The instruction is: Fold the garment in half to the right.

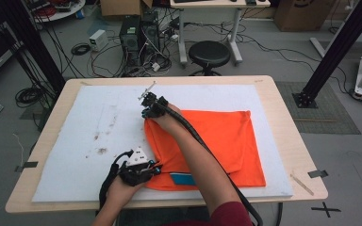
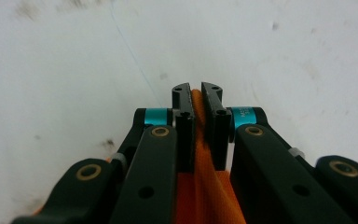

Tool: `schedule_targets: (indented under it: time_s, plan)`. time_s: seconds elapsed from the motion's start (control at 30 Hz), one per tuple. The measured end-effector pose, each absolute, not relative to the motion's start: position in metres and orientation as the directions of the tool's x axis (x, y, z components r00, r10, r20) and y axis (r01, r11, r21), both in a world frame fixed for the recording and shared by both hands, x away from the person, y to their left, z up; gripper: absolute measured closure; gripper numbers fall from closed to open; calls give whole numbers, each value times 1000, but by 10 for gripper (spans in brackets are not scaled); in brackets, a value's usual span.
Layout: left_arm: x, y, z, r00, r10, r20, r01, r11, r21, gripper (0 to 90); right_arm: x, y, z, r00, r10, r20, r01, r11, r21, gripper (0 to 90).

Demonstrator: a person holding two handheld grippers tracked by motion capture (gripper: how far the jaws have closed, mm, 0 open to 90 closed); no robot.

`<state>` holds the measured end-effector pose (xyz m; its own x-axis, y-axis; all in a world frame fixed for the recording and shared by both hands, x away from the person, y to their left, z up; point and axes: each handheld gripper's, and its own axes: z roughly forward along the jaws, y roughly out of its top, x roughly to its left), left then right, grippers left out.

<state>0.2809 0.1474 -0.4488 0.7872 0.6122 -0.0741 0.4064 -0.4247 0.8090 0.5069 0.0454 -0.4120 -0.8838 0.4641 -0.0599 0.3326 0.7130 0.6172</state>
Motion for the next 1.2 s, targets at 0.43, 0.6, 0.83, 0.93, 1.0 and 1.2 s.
schedule_targets:
  time_s: [0.43,0.6,0.83,0.93,1.0,1.2]
  plan:
    - [269,167,-420,785,608,-114,390,-343,855,824,497,41,-369,-890,454,-47,296,653,697,855]
    - [269,160,-413,804,579,-135,376,-318,870,824,495,25,-356,-892,450,-47,282,635,719,854]
    - [272,146,-403,831,532,-163,360,-291,886,825,490,-2,-343,-884,463,-56,273,611,743,853]
    - [274,138,-398,843,509,-173,353,-281,892,825,487,-14,-338,-878,475,-55,275,595,755,853]
    - [276,131,-394,852,496,-165,341,-287,895,825,486,-22,-335,-875,480,-60,272,591,760,853]
    - [283,106,-384,874,460,-158,320,-299,899,825,486,-51,-328,-856,514,-48,291,557,778,853]
